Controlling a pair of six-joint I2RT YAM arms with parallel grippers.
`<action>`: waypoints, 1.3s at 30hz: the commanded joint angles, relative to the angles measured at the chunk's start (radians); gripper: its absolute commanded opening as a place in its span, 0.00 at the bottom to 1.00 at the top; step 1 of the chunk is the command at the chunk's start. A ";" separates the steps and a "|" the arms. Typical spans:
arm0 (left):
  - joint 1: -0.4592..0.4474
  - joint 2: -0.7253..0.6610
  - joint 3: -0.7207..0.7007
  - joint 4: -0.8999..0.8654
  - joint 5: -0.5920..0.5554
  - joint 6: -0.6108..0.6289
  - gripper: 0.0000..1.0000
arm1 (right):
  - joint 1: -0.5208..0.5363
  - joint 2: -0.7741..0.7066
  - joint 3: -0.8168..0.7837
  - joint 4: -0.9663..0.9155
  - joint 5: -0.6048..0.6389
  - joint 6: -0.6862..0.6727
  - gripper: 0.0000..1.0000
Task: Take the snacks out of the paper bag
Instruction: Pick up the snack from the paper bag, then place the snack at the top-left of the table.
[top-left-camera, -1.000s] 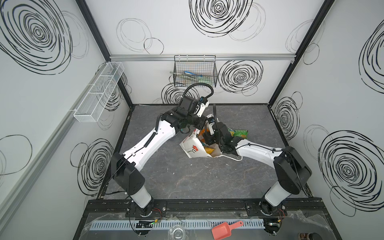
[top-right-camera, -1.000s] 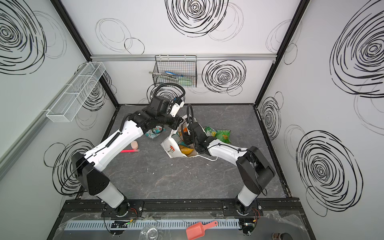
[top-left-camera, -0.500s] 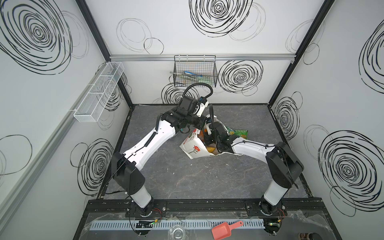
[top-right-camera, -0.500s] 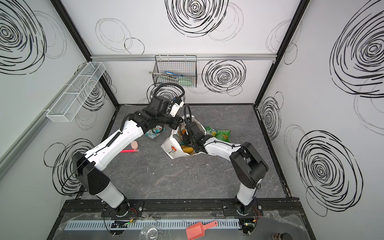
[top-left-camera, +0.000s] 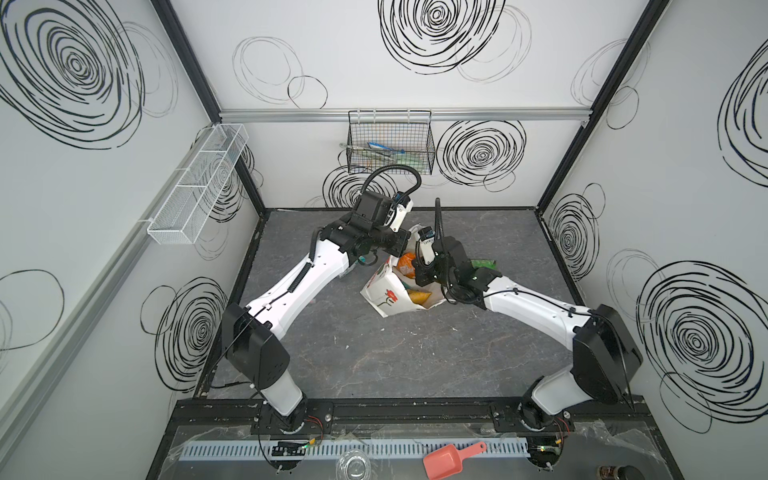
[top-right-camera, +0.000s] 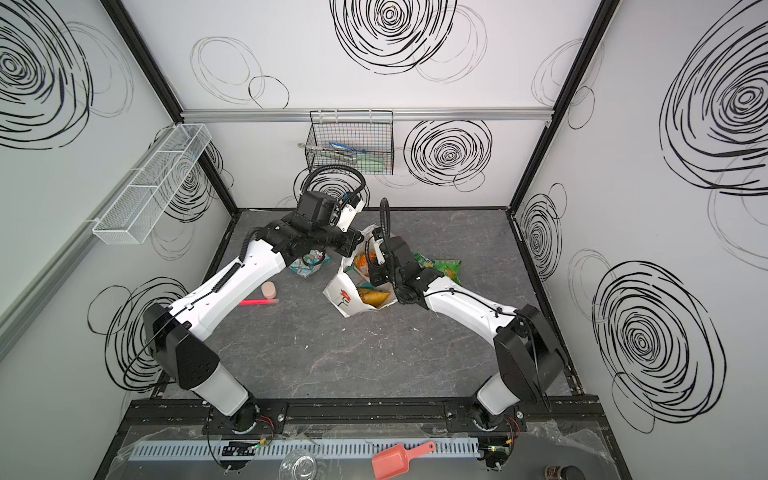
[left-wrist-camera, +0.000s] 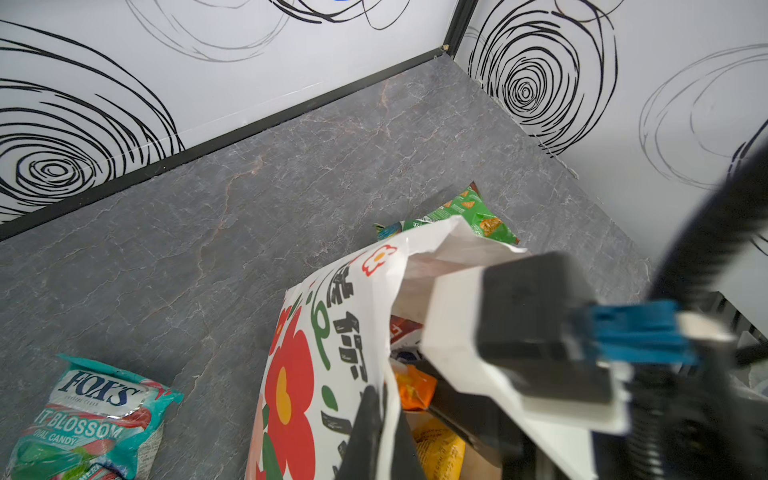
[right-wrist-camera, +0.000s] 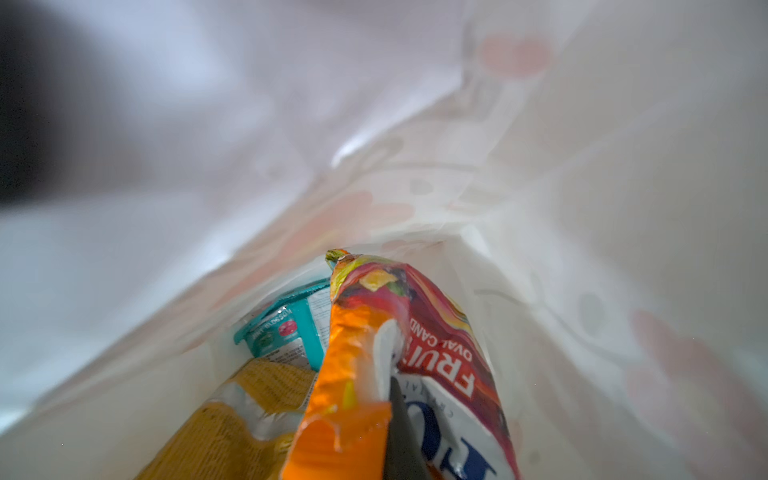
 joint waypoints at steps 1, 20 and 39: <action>0.006 -0.031 -0.008 0.056 0.009 0.003 0.00 | -0.002 -0.075 -0.024 0.102 -0.026 -0.010 0.00; 0.023 -0.049 0.001 0.054 -0.014 0.039 0.00 | -0.001 -0.320 0.083 0.032 -0.018 -0.005 0.00; 0.017 0.026 0.153 0.133 -0.312 0.374 0.00 | -0.236 -0.482 0.230 -0.075 -0.031 0.159 0.00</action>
